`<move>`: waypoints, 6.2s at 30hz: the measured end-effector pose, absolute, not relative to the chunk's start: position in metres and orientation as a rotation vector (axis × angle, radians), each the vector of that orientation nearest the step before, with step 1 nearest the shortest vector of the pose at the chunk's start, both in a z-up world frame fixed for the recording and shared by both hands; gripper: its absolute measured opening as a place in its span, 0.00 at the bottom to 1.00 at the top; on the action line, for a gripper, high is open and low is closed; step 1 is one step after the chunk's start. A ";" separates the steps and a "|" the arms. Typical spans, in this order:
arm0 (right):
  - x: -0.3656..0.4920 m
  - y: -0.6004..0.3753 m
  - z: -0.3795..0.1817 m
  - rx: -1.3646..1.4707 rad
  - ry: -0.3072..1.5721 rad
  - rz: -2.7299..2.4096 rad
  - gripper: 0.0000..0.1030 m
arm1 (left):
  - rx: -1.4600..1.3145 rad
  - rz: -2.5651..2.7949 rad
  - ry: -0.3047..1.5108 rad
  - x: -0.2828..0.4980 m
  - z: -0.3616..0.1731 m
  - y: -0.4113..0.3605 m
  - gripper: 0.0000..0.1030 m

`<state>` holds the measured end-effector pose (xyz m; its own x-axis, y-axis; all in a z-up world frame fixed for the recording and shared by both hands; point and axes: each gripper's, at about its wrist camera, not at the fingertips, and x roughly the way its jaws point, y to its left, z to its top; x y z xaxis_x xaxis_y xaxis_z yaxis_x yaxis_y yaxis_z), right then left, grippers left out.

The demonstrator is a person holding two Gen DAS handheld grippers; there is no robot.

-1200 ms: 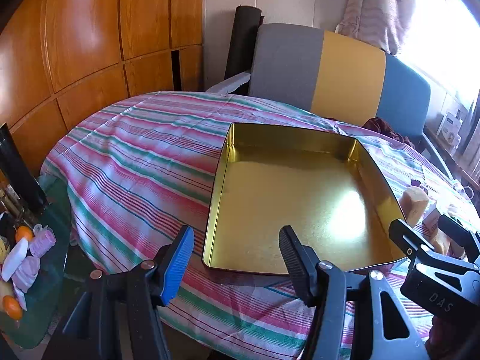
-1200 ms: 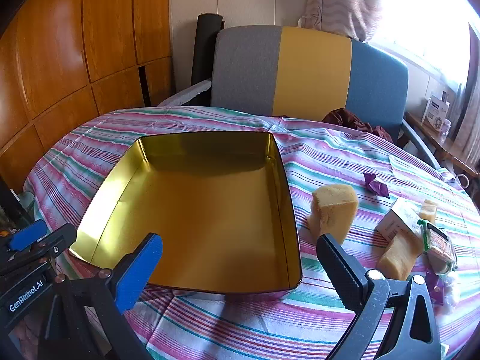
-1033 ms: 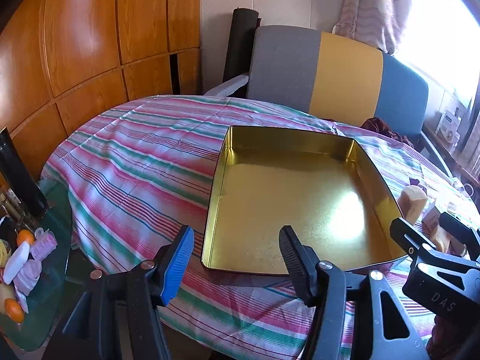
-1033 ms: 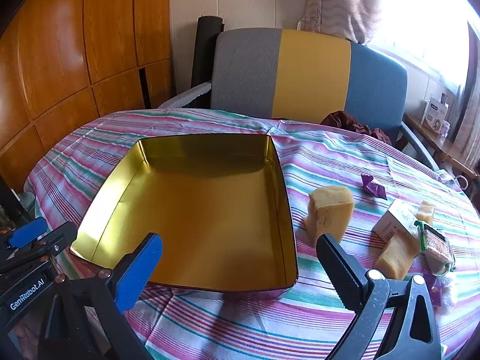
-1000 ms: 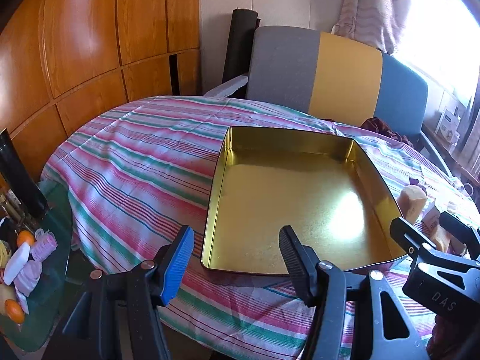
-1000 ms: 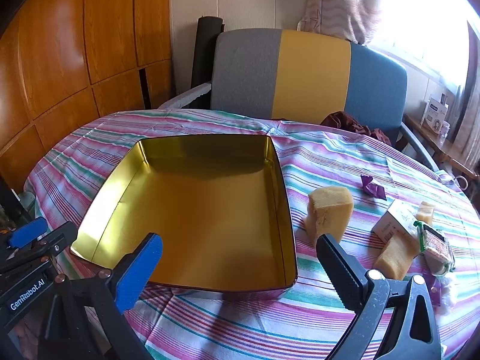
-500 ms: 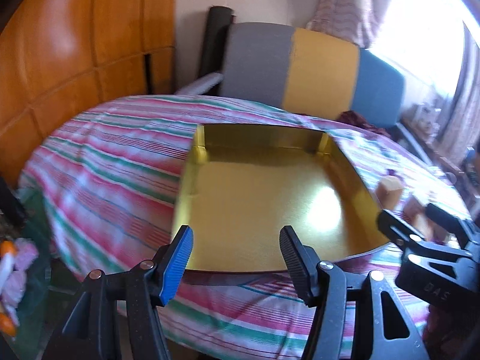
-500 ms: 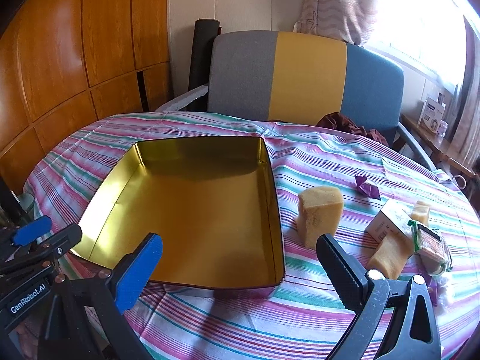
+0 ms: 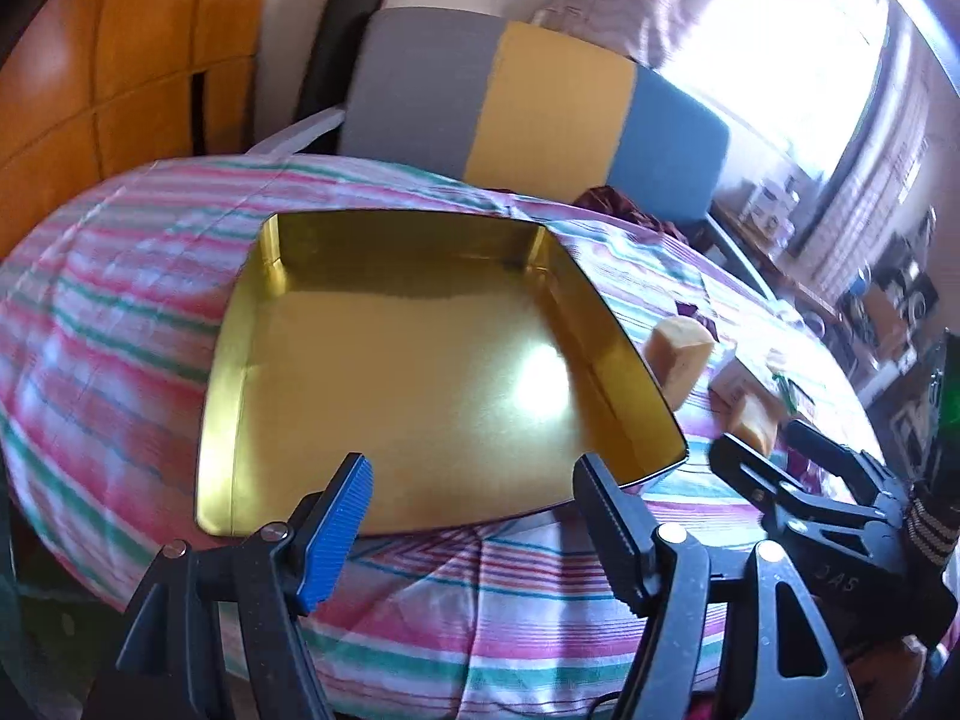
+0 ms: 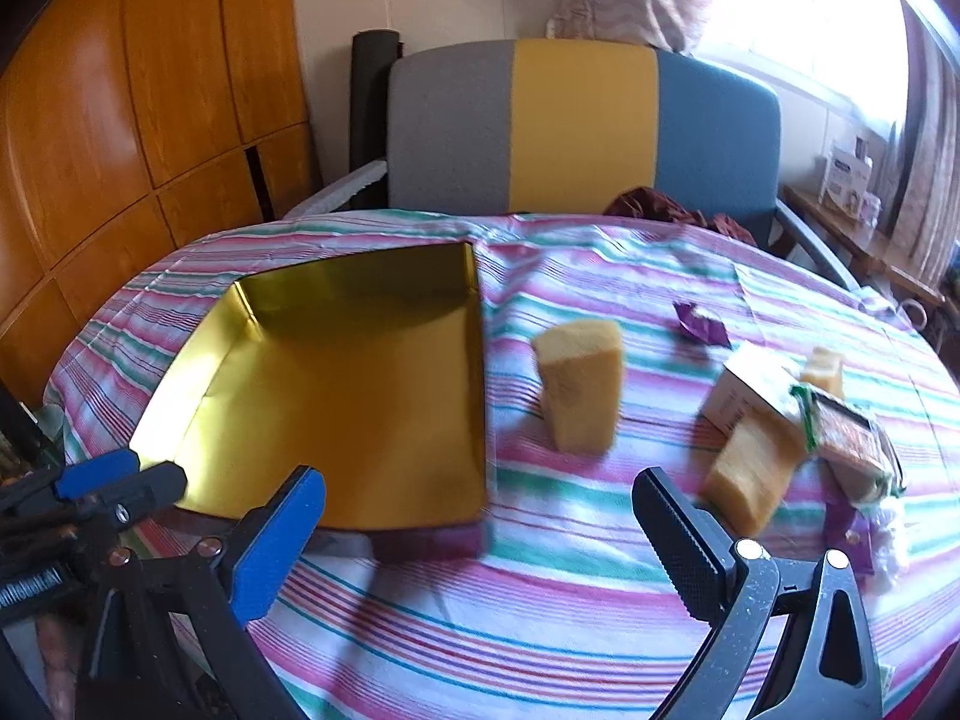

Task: Organize objects
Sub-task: 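Move both tools from the gold tray toward the pile of items, then grasp the yellow sponge with the left tool while the right tool grasps the green box, then carry the yellow sponge over the gold tray and release it with the left tool, then carry the green box into the gold tray and release it beside the sponge with the right tool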

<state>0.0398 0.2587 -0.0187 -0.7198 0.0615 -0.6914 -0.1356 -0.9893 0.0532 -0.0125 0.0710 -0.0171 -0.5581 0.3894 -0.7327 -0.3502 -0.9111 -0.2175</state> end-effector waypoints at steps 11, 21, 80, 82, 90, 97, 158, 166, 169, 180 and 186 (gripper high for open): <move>0.094 0.364 -0.022 -1.160 0.215 2.625 1.00 | -1.104 2.216 0.157 -0.037 0.011 0.169 0.67; 0.129 0.429 -0.016 -1.169 0.306 2.509 1.00 | -1.093 2.023 0.469 -0.078 -0.011 0.278 0.71; 0.161 0.467 -0.082 -1.968 -0.161 2.244 0.30 | -1.360 2.540 0.118 -0.242 -0.037 0.028 0.74; 0.162 0.468 -0.082 -1.969 -0.162 2.235 0.30 | -1.350 2.558 0.115 -0.242 -0.032 0.025 0.76; 0.169 0.472 -0.068 -1.895 -0.147 2.250 0.30 | -1.263 2.635 -0.024 -0.191 -0.005 0.001 0.75; 0.138 0.425 -0.020 -1.752 -0.120 2.503 0.30 | -1.199 2.668 -0.066 -0.116 -0.002 -0.006 0.75; -0.152 0.124 -0.055 -1.937 0.527 2.797 0.32 | -1.285 2.772 -0.264 -0.048 -0.025 -0.076 0.74; -0.173 0.102 -0.063 -1.936 0.579 2.800 0.33 | -1.310 2.774 -0.287 -0.052 -0.030 -0.085 0.74; -0.161 0.104 -0.058 -1.928 0.547 2.809 0.46 | -1.305 2.783 -0.314 -0.052 -0.029 -0.091 0.74; -0.139 0.079 -0.076 -2.058 0.052 2.794 0.36 | -1.280 2.791 -0.305 -0.049 -0.026 -0.090 0.68; -0.163 0.078 -0.070 -1.915 0.148 2.902 0.32 | -1.271 2.797 -0.267 -0.048 -0.026 -0.083 0.67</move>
<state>-0.1628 0.0775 -0.0704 -0.3550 -0.3223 -0.8776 0.2314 -0.9398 0.2515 -0.0479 -0.0834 -0.0260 -0.6588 0.1236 -0.7421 0.0190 -0.9834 -0.1806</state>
